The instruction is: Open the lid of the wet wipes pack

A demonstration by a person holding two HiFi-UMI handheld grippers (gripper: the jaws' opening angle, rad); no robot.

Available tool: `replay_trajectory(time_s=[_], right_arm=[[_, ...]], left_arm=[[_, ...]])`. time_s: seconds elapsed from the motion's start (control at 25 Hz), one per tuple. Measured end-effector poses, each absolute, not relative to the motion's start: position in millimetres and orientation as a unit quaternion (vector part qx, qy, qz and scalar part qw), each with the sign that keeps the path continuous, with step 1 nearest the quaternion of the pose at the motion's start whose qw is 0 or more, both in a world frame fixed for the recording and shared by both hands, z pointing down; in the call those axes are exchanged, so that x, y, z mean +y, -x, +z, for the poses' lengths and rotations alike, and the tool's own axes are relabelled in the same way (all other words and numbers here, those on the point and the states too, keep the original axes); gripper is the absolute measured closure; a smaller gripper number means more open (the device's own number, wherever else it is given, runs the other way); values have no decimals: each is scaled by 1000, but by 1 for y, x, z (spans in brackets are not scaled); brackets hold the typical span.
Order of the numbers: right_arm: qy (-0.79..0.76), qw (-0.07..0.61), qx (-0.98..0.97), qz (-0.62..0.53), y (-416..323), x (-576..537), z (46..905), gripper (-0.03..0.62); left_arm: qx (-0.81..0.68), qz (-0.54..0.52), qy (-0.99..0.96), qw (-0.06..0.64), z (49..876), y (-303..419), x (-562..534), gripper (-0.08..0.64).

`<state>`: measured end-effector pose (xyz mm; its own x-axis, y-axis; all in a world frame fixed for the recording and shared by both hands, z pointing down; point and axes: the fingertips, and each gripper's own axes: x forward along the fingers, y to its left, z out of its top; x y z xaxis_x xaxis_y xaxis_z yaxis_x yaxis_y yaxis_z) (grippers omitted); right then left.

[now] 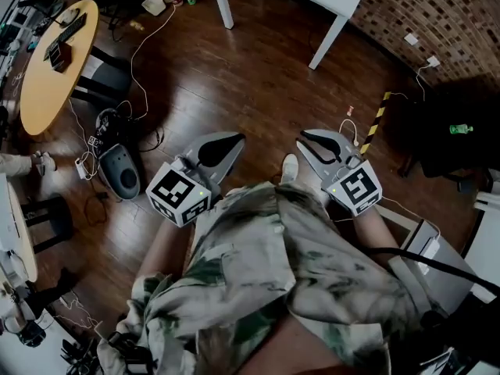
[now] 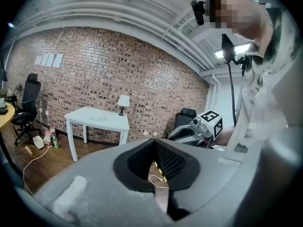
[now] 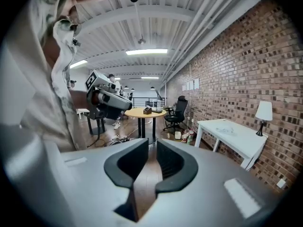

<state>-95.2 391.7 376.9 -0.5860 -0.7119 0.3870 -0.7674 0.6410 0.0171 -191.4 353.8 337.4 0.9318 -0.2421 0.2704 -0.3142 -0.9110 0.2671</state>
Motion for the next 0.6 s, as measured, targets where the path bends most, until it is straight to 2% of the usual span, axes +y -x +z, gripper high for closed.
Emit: replay_trajectory(time_s=[0.28, 0.6], right_arm=[[-426, 192, -881, 79, 190, 434, 372, 534], [-451, 200, -866, 80, 211, 491, 361, 534]], left_arm=[[-108, 110, -976, 153, 343, 283, 400, 557], [-67, 105, -982, 145, 350, 294, 442, 557]])
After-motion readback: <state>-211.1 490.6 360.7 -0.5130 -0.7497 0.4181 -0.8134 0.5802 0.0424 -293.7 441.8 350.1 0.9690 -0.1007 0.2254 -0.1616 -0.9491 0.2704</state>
